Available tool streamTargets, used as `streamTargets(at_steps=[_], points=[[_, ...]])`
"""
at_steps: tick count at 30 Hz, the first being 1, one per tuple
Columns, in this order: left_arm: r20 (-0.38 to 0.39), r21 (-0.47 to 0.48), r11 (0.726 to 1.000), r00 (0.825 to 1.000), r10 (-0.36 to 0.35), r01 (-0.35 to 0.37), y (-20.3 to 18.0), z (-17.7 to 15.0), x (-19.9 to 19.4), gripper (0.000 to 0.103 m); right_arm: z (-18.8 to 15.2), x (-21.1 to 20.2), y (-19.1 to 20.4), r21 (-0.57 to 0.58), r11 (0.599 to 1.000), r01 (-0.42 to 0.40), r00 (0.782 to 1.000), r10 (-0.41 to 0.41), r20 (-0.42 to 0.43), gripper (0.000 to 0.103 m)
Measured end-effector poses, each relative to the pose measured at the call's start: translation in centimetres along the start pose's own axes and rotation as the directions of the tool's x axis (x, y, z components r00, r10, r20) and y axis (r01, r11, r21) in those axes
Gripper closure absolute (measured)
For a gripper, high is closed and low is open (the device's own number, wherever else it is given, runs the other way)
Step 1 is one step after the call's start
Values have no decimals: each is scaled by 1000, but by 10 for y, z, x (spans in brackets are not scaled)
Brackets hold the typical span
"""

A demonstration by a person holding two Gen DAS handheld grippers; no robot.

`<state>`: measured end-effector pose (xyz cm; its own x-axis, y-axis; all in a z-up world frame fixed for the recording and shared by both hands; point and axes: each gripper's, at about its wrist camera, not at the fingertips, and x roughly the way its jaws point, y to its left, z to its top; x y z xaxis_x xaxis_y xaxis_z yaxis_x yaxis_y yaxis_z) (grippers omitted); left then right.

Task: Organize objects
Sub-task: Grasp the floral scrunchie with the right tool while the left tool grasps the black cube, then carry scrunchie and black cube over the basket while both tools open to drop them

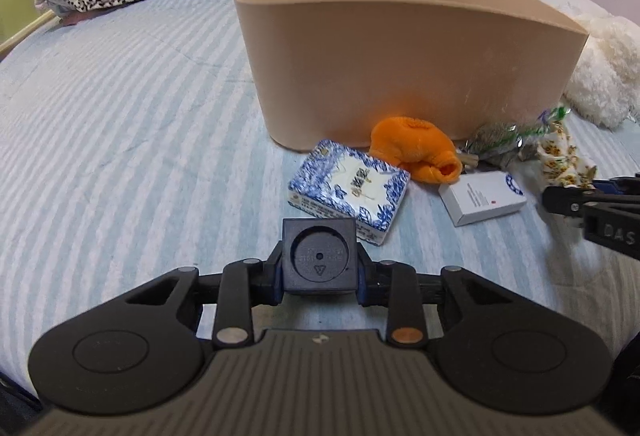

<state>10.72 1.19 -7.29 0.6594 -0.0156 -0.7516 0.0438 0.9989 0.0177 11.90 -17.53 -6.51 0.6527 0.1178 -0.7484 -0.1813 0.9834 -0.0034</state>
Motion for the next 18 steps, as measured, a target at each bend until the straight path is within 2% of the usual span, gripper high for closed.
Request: streamTargets(at_steps=[11,18], points=[[132,-42,999,991,12,-7,19,28,-53,69,21,-46,-14,47,999,18,993,-23,117,85],[219,-23,1000,976,16,-11,22,71,-62,69,54,-66,-11,37,999,19,974,-27,225,85]])
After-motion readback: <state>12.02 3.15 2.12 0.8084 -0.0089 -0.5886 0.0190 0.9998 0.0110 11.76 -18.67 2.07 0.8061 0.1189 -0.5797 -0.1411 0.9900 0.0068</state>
